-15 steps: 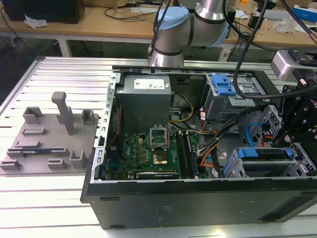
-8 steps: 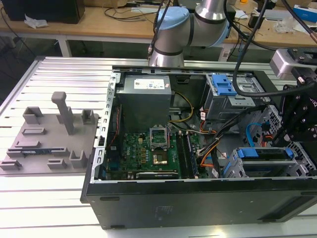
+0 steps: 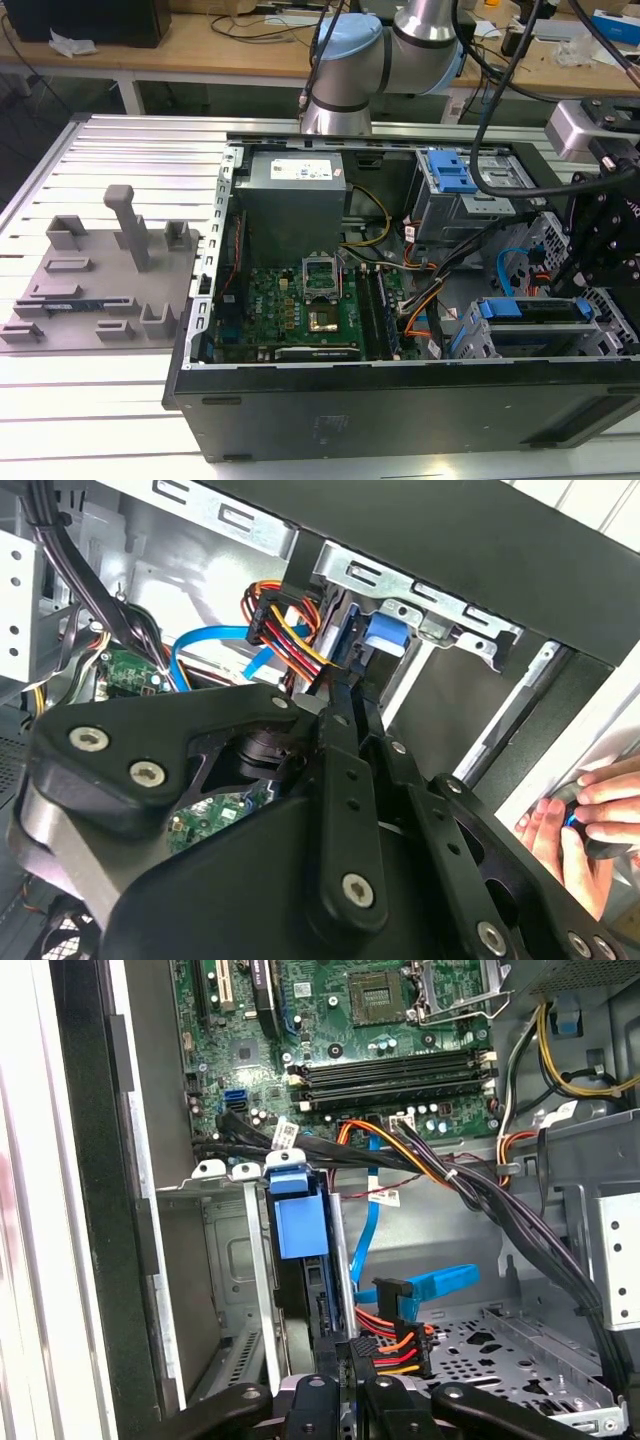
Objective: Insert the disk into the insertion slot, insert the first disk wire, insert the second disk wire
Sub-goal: 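Insert the first disk wire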
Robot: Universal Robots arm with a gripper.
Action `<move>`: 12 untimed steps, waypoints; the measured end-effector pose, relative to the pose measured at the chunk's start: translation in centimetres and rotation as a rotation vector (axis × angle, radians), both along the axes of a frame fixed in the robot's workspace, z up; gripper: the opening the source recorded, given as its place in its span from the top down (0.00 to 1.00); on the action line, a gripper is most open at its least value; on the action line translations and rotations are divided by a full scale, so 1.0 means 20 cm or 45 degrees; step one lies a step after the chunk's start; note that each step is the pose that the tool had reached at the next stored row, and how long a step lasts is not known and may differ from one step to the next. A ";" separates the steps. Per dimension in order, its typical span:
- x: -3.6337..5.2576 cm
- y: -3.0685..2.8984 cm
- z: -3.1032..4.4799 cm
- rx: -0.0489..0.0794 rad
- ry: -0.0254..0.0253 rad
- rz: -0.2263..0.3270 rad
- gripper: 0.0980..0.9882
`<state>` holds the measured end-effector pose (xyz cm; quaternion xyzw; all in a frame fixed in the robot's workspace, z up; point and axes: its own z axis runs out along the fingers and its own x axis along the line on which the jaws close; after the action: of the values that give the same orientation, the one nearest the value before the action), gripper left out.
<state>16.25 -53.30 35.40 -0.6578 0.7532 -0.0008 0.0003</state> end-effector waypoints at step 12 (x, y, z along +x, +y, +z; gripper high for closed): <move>0.000 -0.002 -0.003 0.000 -0.0001 -0.018 0.93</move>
<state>16.25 -53.34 35.34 -0.6524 0.7579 -0.0010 0.0003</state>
